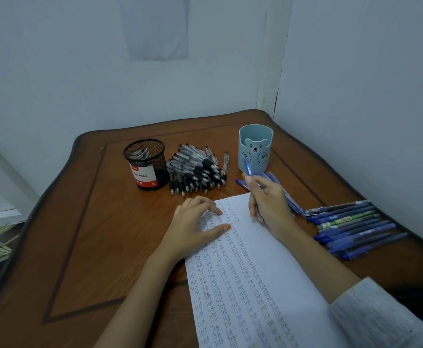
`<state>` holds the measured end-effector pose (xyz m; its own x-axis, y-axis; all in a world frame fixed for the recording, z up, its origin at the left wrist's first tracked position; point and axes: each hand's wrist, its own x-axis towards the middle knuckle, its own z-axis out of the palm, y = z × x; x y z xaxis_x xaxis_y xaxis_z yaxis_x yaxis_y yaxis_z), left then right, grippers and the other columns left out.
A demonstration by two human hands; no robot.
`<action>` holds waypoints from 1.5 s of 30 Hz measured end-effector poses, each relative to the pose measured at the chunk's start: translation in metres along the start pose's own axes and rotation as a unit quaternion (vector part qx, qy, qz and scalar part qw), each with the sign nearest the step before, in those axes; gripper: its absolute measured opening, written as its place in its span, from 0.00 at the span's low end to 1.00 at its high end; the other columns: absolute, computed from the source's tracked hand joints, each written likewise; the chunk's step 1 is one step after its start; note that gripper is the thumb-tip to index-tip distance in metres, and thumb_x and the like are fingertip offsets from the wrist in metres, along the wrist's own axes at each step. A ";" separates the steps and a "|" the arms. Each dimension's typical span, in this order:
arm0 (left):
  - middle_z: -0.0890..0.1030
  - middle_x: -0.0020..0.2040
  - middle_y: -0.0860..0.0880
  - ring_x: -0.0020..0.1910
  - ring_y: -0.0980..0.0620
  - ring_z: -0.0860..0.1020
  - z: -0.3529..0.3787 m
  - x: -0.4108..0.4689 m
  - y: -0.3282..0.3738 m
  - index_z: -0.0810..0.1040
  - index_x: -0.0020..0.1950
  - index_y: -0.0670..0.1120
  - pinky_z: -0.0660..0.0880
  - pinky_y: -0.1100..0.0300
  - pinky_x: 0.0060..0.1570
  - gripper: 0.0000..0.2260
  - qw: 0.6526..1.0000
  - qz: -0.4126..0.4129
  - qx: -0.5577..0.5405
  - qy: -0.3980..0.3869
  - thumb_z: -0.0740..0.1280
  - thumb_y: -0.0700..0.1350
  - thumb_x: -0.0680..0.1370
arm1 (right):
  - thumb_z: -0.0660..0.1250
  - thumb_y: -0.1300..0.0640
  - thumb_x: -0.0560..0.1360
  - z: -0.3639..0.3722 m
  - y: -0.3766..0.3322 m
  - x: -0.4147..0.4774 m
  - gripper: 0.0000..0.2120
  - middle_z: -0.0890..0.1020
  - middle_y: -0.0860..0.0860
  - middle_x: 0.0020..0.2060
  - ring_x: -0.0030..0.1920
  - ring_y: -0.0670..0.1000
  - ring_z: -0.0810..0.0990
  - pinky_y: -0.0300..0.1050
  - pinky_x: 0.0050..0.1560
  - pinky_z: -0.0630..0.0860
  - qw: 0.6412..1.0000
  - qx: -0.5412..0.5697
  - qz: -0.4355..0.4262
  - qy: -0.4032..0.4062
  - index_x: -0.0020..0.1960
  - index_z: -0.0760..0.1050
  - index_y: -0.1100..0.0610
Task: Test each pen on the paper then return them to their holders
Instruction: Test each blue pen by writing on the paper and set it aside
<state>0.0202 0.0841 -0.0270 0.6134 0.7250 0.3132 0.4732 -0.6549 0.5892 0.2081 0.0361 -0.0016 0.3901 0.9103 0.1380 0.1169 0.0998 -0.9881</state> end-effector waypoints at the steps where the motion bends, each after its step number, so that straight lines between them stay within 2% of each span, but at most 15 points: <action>1: 0.74 0.55 0.63 0.57 0.62 0.69 0.000 0.000 0.000 0.78 0.51 0.58 0.60 0.60 0.58 0.20 1.000 0.000 -0.001 0.001 0.65 0.69 0.68 | 0.60 0.53 0.81 0.001 0.000 -0.001 0.13 0.71 0.57 0.22 0.17 0.46 0.65 0.36 0.19 0.62 1.000 -0.003 -0.004 0.004 0.60 0.75 0.59; 5: 0.74 0.55 0.63 0.58 0.62 0.70 0.001 0.001 -0.001 0.79 0.51 0.57 0.61 0.59 0.59 0.22 1.000 -0.001 -0.002 0.002 0.64 0.70 0.67 | 0.61 0.55 0.81 0.001 0.001 -0.003 0.09 0.77 0.55 0.24 0.17 0.48 0.65 0.36 0.20 0.63 0.999 -0.042 -0.019 0.013 0.59 0.73 0.57; 8: 0.74 0.55 0.64 0.57 0.63 0.69 0.001 0.001 -0.002 0.79 0.51 0.57 0.61 0.60 0.58 0.22 1.000 -0.001 0.003 0.002 0.64 0.71 0.67 | 0.66 0.55 0.78 0.000 0.000 -0.004 0.08 0.82 0.51 0.29 0.28 0.55 0.73 0.41 0.31 0.72 0.999 -0.044 -0.014 0.002 0.56 0.74 0.53; 12: 0.74 0.54 0.64 0.57 0.63 0.70 0.000 0.001 0.000 0.79 0.50 0.57 0.60 0.63 0.57 0.22 1.000 0.004 0.001 0.004 0.64 0.71 0.67 | 0.70 0.55 0.75 -0.006 -0.004 -0.010 0.12 0.84 0.53 0.31 0.36 0.50 0.79 0.37 0.42 0.71 0.999 -0.018 0.012 -0.050 0.57 0.72 0.51; 16: 0.74 0.55 0.64 0.57 0.63 0.70 0.001 0.001 -0.001 0.79 0.50 0.58 0.61 0.60 0.57 0.22 1.000 0.004 0.006 0.008 0.64 0.71 0.67 | 0.70 0.57 0.76 -0.017 -0.011 -0.020 0.15 0.82 0.61 0.35 0.22 0.41 0.72 0.30 0.28 0.68 0.998 -0.003 -0.004 -0.069 0.60 0.72 0.58; 18: 0.74 0.55 0.64 0.57 0.63 0.70 0.001 0.001 -0.002 0.79 0.50 0.58 0.61 0.60 0.58 0.22 1.000 0.004 0.007 0.008 0.64 0.71 0.66 | 0.70 0.59 0.75 -0.022 -0.011 -0.024 0.14 0.82 0.60 0.33 0.25 0.39 0.75 0.31 0.38 0.69 0.997 -0.015 -0.015 -0.068 0.58 0.72 0.59; 20: 0.74 0.55 0.64 0.57 0.63 0.70 0.001 0.001 -0.001 0.79 0.49 0.58 0.61 0.60 0.57 0.21 1.000 0.002 0.008 0.006 0.64 0.71 0.66 | 0.71 0.58 0.75 -0.028 -0.009 -0.025 0.12 0.82 0.56 0.31 0.35 0.40 0.79 0.36 0.46 0.68 0.997 -0.029 -0.020 -0.064 0.57 0.73 0.57; 23: 0.74 0.55 0.64 0.57 0.63 0.70 0.001 0.001 -0.001 0.78 0.49 0.59 0.60 0.63 0.56 0.21 1.000 0.000 0.010 0.006 0.64 0.71 0.66 | 0.72 0.57 0.74 -0.035 -0.004 -0.025 0.12 0.83 0.56 0.31 0.43 0.43 0.81 0.34 0.48 0.67 0.998 -0.034 -0.010 -0.054 0.56 0.74 0.56; 25: 0.74 0.54 0.65 0.57 0.63 0.70 0.001 0.001 -0.002 0.79 0.50 0.58 0.59 0.66 0.56 0.22 1.000 0.003 0.010 0.008 0.63 0.72 0.66 | 0.72 0.57 0.74 -0.038 -0.001 -0.025 0.12 0.83 0.55 0.31 0.43 0.47 0.82 0.32 0.47 0.68 0.998 -0.044 -0.015 -0.053 0.55 0.75 0.55; 28: 0.74 0.55 0.65 0.58 0.64 0.69 0.001 0.001 -0.001 0.79 0.50 0.58 0.60 0.63 0.56 0.22 1.000 -0.002 0.010 0.006 0.63 0.71 0.66 | 0.72 0.58 0.73 -0.040 0.001 -0.024 0.11 0.83 0.55 0.31 0.39 0.49 0.82 0.33 0.45 0.71 0.998 -0.045 -0.026 -0.036 0.54 0.76 0.55; 31: 0.73 0.55 0.66 0.58 0.65 0.69 0.001 0.001 -0.001 0.78 0.50 0.58 0.60 0.62 0.56 0.22 1.000 -0.001 0.011 0.008 0.63 0.72 0.66 | 0.74 0.55 0.72 -0.042 0.006 -0.018 0.11 0.80 0.50 0.30 0.33 0.47 0.78 0.39 0.40 0.73 0.987 -0.143 -0.068 0.027 0.53 0.78 0.50; 35: 0.74 0.55 0.65 0.58 0.64 0.70 0.002 0.001 -0.002 0.79 0.49 0.58 0.60 0.61 0.57 0.23 1.000 0.004 0.004 0.012 0.63 0.73 0.66 | 0.75 0.52 0.71 -0.049 0.009 -0.007 0.11 0.78 0.48 0.37 0.38 0.49 0.78 0.47 0.38 0.77 0.925 -0.334 -0.155 0.091 0.52 0.81 0.50; 39: 0.75 0.55 0.64 0.58 0.63 0.70 0.002 0.001 -0.001 0.79 0.49 0.58 0.59 0.61 0.57 0.22 1.000 -0.003 0.002 0.015 0.64 0.71 0.66 | 0.72 0.50 0.74 -0.048 0.005 0.007 0.13 0.78 0.51 0.42 0.43 0.50 0.76 0.45 0.39 0.75 0.887 -0.436 -0.117 0.094 0.56 0.81 0.54; 42: 0.75 0.55 0.64 0.58 0.63 0.71 0.002 0.001 -0.002 0.79 0.49 0.58 0.60 0.59 0.58 0.21 1.000 -0.004 0.001 0.013 0.64 0.71 0.66 | 0.71 0.49 0.74 -0.047 0.007 0.013 0.18 0.80 0.53 0.46 0.51 0.52 0.73 0.44 0.44 0.70 0.877 -0.460 -0.104 0.092 0.60 0.79 0.56; 45: 0.75 0.55 0.64 0.58 0.63 0.71 0.002 0.001 -0.002 0.79 0.49 0.58 0.63 0.57 0.59 0.21 1.000 -0.002 0.006 0.015 0.64 0.71 0.66 | 0.72 0.51 0.74 -0.051 0.012 0.009 0.15 0.81 0.53 0.46 0.52 0.53 0.74 0.43 0.47 0.66 0.892 -0.431 -0.115 0.078 0.58 0.80 0.56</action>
<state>0.0209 0.0854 -0.0294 0.5929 0.7331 0.3332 0.4824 -0.6547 0.5819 0.2598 0.0253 -0.0083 0.3801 0.8317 0.4047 0.8422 -0.1303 -0.5233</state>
